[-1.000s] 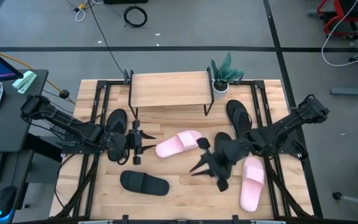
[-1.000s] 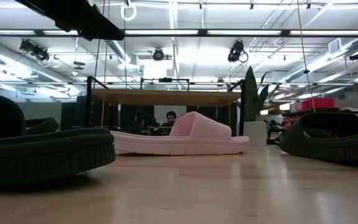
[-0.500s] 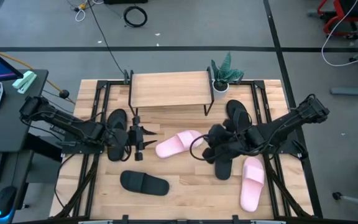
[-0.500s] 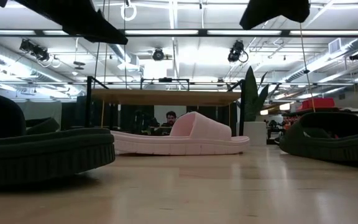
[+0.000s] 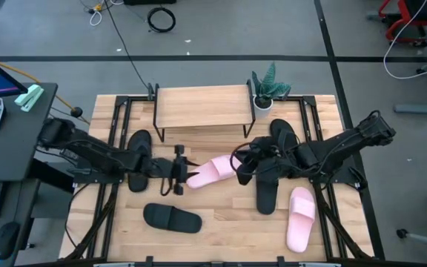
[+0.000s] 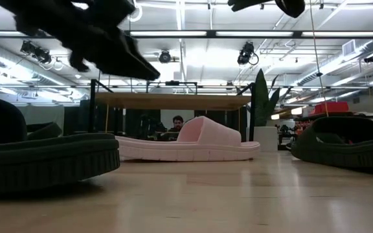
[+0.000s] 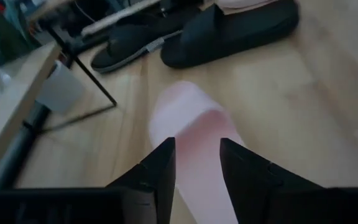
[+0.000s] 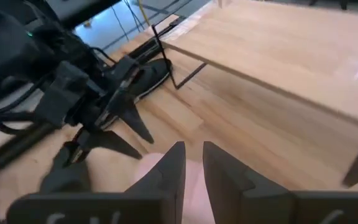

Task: Pick and place slides into the shelf
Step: Put the left pink slipper on the shelf

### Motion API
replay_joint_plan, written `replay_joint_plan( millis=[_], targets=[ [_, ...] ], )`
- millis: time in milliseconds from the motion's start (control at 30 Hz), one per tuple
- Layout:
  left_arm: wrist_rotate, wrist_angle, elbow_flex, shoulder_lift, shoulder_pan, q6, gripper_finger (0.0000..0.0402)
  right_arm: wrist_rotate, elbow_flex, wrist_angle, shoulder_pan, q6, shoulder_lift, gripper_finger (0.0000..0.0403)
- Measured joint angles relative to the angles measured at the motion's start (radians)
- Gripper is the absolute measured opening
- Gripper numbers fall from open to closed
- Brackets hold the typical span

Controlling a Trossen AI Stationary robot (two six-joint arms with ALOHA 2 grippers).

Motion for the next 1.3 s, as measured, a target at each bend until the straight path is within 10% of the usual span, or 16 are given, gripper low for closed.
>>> replay_joint_plan(
  millis=[633, 1300],
  targets=[
    [0.002, 0.165, 0.264, 0.484, 0.117, 0.245, 0.0203, -0.001, 0.0, -0.005, 0.001, -0.248, 0.0, 0.0063],
    [0.013, 0.135, 0.372, 0.544, 0.154, 0.204, 0.0119, -0.007, 0.0, -0.015, 0.004, -0.129, 0.0, 0.0063]
  ],
)
